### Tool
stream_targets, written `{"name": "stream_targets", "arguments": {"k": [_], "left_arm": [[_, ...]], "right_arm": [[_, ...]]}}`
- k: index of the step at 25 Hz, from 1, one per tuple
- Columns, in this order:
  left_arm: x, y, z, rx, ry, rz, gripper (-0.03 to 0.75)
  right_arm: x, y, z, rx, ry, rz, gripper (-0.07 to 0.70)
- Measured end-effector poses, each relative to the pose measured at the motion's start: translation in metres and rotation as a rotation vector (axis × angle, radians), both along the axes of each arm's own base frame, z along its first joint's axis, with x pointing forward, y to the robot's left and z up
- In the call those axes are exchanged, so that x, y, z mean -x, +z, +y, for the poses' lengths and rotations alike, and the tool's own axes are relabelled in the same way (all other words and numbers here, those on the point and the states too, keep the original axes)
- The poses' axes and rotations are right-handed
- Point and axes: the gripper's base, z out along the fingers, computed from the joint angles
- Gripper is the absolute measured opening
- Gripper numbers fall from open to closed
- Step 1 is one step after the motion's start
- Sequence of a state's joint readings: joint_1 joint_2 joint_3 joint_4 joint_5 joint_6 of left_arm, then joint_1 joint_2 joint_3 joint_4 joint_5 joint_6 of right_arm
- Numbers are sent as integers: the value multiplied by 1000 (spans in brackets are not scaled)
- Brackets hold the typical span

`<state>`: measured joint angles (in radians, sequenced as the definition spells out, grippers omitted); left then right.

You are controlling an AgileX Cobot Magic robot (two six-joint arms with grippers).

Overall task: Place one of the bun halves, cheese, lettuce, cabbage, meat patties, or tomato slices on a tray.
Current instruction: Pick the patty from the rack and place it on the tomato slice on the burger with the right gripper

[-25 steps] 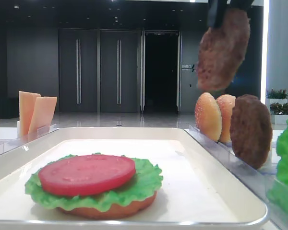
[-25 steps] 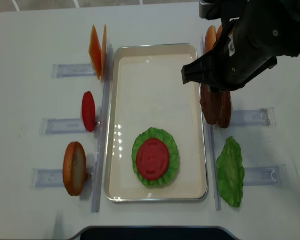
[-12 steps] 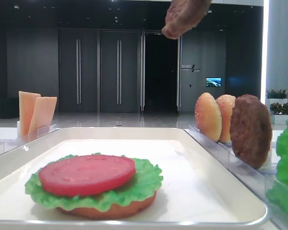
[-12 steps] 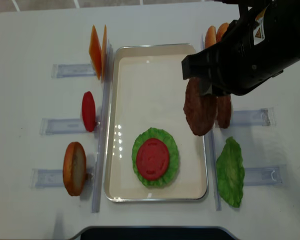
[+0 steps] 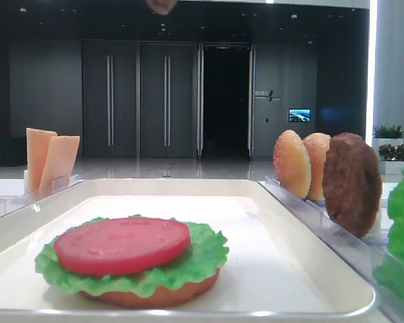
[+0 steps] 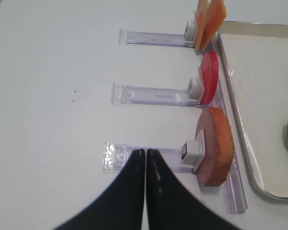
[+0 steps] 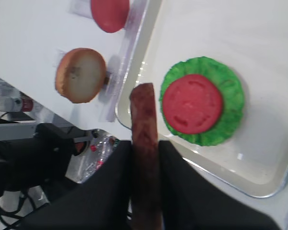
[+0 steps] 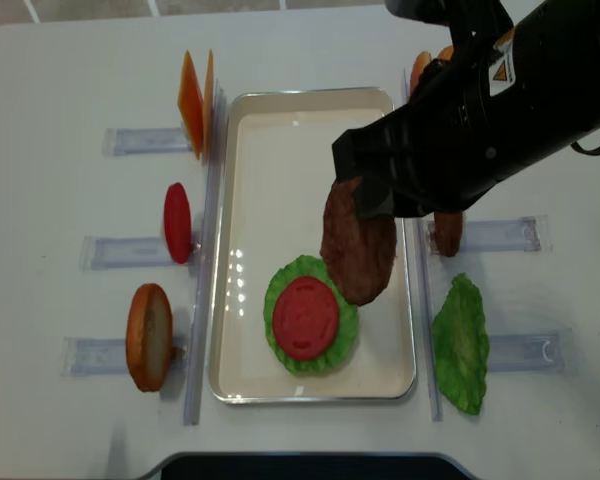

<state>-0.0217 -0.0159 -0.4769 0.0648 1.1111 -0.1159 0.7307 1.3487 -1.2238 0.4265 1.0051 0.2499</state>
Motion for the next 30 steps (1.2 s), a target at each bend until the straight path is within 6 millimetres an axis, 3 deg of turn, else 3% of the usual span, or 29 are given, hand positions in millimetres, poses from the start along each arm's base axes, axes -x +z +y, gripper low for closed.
{"name": "stream_targets", "arguments": {"k": [13, 22, 30], "left_arm": [[0, 0, 0, 0, 0, 0, 0], [0, 0, 0, 0, 0, 0, 0], [0, 0, 0, 0, 0, 0, 0]], "right_arm": [[3, -47, 13, -208, -3, 12, 159], [-15, -82, 37, -263, 24, 43, 159], [-38, -112, 39, -243, -10, 69, 159]]}}
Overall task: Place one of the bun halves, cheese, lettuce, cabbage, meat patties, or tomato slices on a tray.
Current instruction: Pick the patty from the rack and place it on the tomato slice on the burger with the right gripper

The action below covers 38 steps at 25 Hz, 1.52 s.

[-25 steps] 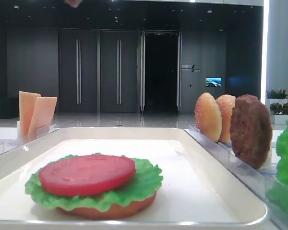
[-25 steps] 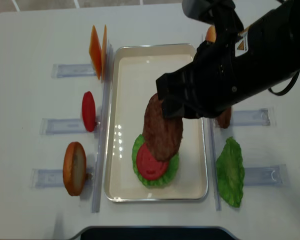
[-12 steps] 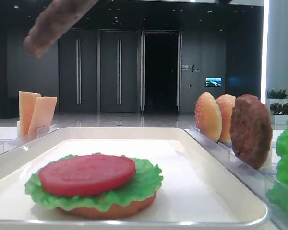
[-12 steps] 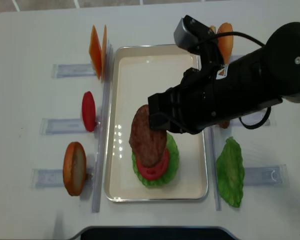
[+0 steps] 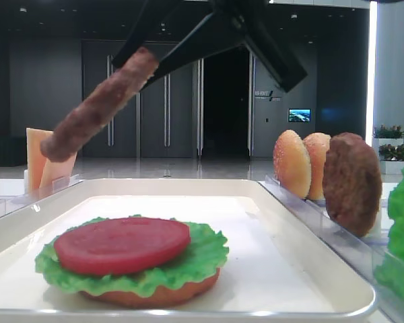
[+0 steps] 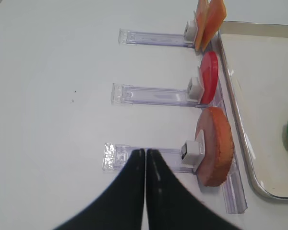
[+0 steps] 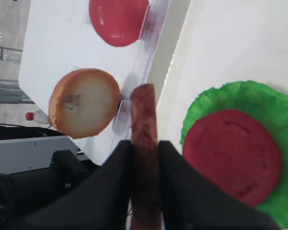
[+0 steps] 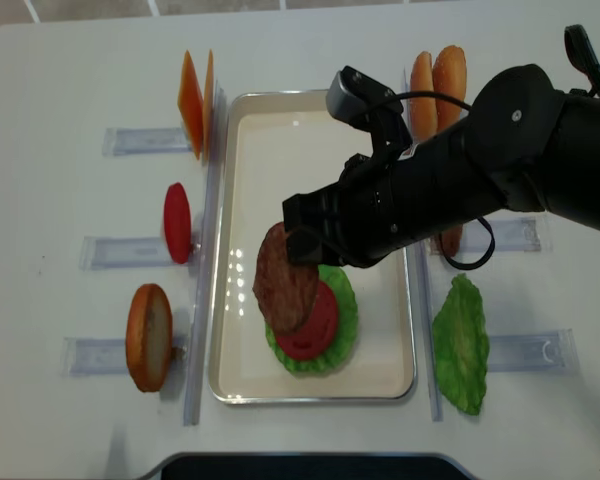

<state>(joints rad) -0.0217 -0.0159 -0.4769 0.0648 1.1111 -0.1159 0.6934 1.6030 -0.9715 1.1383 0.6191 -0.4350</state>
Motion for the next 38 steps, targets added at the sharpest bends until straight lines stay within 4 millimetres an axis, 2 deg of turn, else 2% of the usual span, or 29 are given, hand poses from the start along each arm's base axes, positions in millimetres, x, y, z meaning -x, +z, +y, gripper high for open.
{"name": "stream_targets", "arguments": {"k": [13, 21, 35, 38], "left_arm": [[0, 0, 0, 0, 0, 0, 0], [0, 0, 0, 0, 0, 0, 0], [0, 0, 0, 0, 0, 0, 0], [0, 0, 0, 0, 0, 0, 0]], "right_arm": [[-20, -31, -4, -9, 11, 76, 159], [-22, -46, -3, -8, 53, 131, 159], [-26, -55, -6, 1, 54, 149, 160], [-27, -55, -8, 5, 52, 147, 179]]}}
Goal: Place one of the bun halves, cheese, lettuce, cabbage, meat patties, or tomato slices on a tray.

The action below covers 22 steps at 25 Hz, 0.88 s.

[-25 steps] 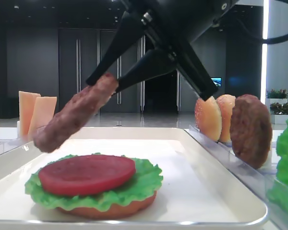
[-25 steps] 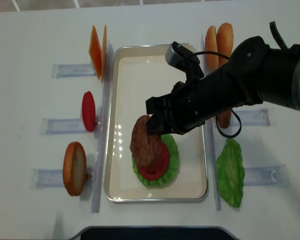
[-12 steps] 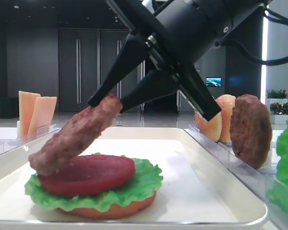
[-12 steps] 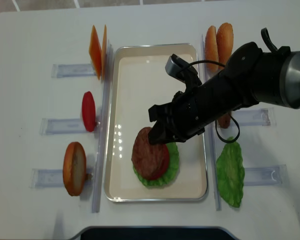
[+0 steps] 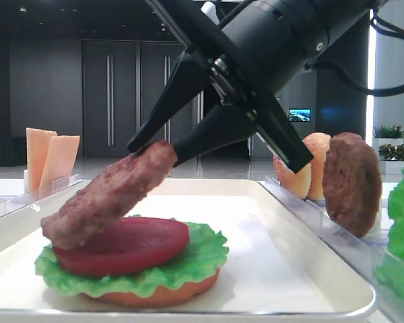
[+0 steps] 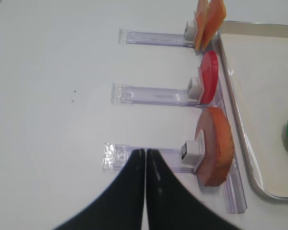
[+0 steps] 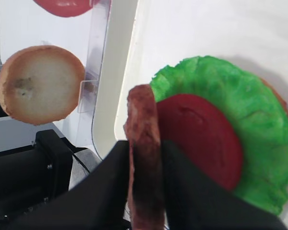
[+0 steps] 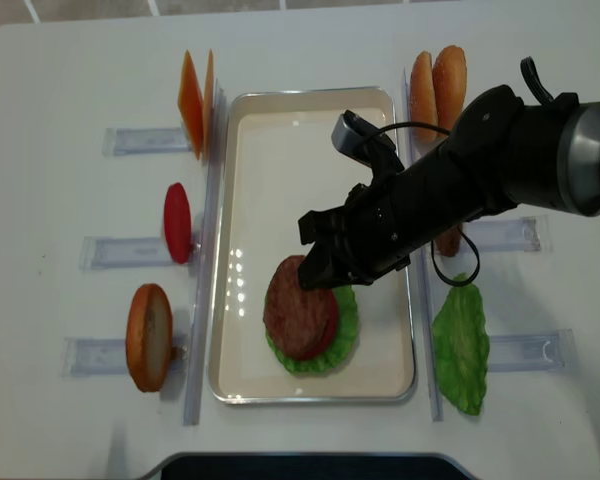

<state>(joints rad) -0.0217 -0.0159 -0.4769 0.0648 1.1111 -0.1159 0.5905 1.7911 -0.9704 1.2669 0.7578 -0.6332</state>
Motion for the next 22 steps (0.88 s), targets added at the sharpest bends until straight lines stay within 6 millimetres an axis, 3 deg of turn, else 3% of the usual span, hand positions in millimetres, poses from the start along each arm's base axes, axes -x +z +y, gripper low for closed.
{"name": "stream_targets", "arguments": {"k": [9, 14, 22], "left_arm": [[0, 0, 0, 0, 0, 0, 0], [0, 0, 0, 0, 0, 0, 0], [0, 0, 0, 0, 0, 0, 0]], "right_arm": [[1, -3, -3, 40, 40, -27, 421], [0, 1, -9, 98, 68, -115, 460], [5, 31, -18, 123, 91, -253, 465]]}}
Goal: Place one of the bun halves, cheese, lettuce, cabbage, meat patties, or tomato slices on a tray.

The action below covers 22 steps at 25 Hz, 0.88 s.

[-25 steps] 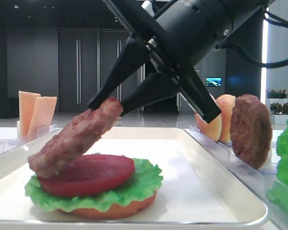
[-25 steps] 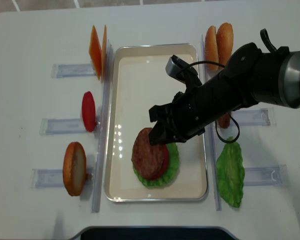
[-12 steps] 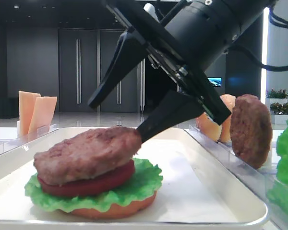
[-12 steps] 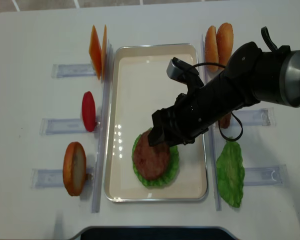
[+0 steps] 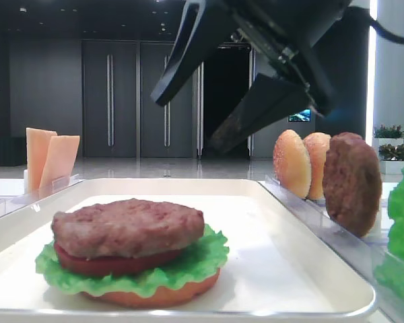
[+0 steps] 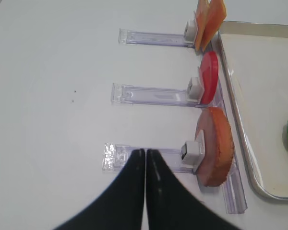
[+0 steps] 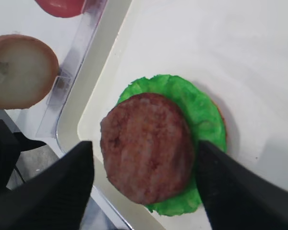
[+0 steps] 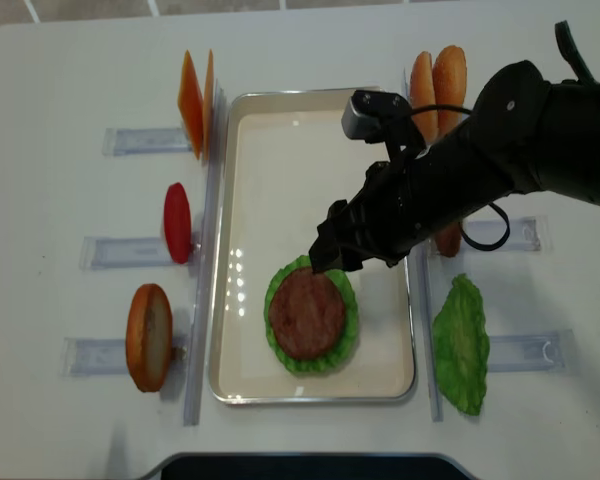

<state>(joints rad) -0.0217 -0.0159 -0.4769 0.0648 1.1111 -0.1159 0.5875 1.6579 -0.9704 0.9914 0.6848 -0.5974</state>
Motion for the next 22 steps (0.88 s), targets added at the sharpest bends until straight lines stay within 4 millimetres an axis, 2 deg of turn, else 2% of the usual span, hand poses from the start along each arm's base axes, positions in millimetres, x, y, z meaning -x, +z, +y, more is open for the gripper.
{"name": "stream_targets", "arguments": {"k": [4, 9, 12, 17, 22], "left_arm": [[0, 0, 0, 0, 0, 0, 0], [0, 0, 0, 0, 0, 0, 0], [0, 0, 0, 0, 0, 0, 0], [0, 0, 0, 0, 0, 0, 0], [0, 0, 0, 0, 0, 0, 0]], "right_arm": [[8, 20, -10, 42, 2, -51, 465], [13, 38, -36, 215, -55, -125, 465], [14, 49, -61, 326, -136, -151, 465], [12, 66, -114, 488, -289, -151, 465], [16, 78, -166, 578, -446, -98, 465]]}}
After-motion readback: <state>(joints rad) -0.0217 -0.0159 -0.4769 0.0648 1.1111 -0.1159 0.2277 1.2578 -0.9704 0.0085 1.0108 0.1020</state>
